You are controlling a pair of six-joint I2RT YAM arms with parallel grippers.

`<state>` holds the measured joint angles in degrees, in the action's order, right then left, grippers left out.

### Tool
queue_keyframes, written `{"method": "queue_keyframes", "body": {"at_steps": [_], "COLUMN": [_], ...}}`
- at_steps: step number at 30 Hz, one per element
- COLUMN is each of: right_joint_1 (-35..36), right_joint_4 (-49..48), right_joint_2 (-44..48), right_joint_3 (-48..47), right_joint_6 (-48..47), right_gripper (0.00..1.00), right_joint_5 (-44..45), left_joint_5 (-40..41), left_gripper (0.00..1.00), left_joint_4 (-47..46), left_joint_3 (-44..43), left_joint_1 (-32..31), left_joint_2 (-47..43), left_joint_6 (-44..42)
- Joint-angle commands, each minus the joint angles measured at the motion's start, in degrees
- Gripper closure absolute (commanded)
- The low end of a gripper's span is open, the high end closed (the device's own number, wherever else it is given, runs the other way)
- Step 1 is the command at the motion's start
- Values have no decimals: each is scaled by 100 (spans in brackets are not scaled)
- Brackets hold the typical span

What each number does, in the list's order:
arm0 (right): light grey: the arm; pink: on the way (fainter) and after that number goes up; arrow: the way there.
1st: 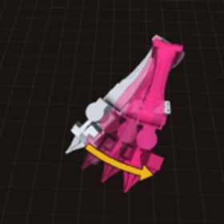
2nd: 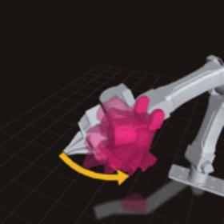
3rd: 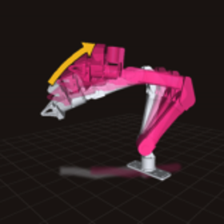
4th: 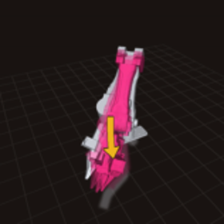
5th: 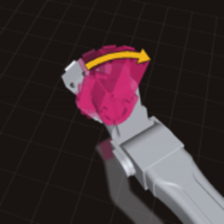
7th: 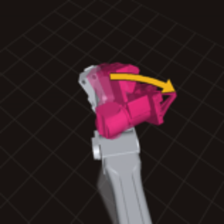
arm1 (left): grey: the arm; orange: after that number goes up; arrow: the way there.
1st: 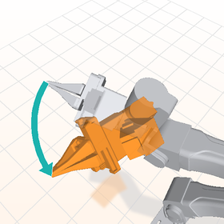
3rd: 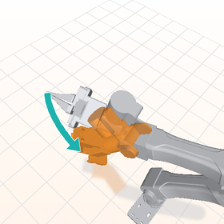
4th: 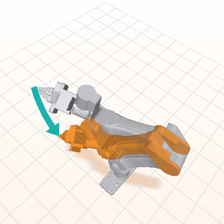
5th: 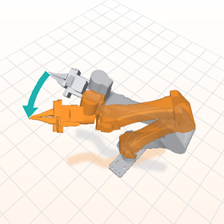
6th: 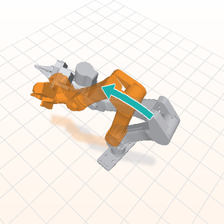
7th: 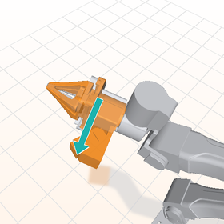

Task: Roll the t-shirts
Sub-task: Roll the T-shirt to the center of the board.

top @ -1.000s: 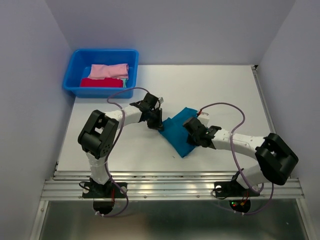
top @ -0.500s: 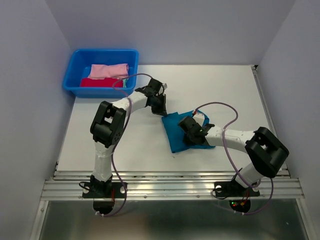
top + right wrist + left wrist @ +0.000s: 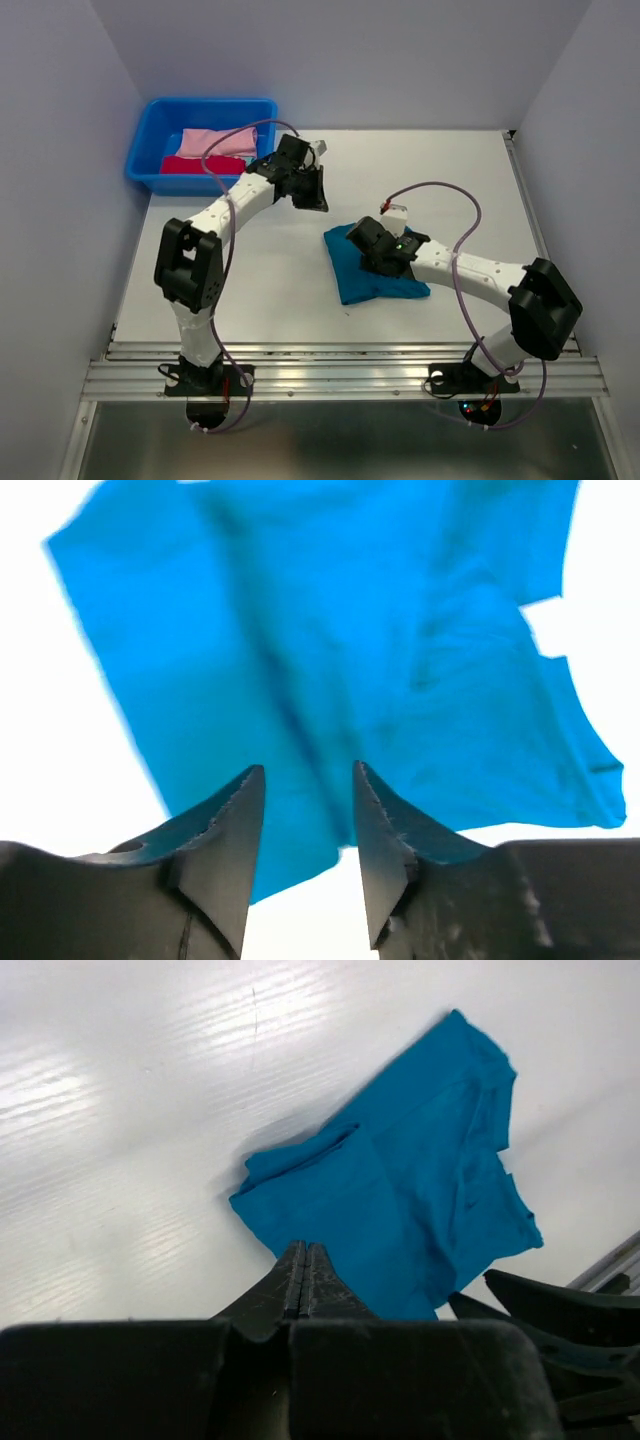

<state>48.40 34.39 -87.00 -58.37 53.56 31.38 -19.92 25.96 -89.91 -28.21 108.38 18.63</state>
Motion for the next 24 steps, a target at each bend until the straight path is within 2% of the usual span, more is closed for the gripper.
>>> {"method": "queue_keyframes", "body": {"at_steps": [1, 3, 7, 10, 18, 23, 24], "right_joint_1": [650, 898, 1163, 1215, 1268, 1268, 1268], "right_joint_4": [391, 664, 491, 419, 288, 121, 94], "right_joint_2": [-132, -534, -975, -1170, -1811, -2145, -2224], "right_joint_3": [-761, -1183, -1361, -1423, -1502, -1362, -1335], "right_joint_6": [-609, -619, -873, -944, -1005, -909, -865], "right_gripper": [44, 36, 31, 30, 29, 35, 46], "right_joint_5": [535, 737, 520, 413, 352, 369, 361], "left_joint_5": [-170, -161, -100, -161, -205, -258, -266], "left_gripper": [100, 100, 98, 96, 94, 92, 91], "left_joint_4": [-98, -274, -486, -591, -644, -750, -767], "left_joint_3": [420, 823, 1501, 1897, 2249, 2364, 2416], "left_joint_1": [534, 710, 1176, 1475, 1608, 1599, 1599], "left_joint_2": [-729, -992, -1484, -1793, -1961, -1917, -1908], "left_joint_6": [-97, -27, 123, 167, 132, 202, 211]}}
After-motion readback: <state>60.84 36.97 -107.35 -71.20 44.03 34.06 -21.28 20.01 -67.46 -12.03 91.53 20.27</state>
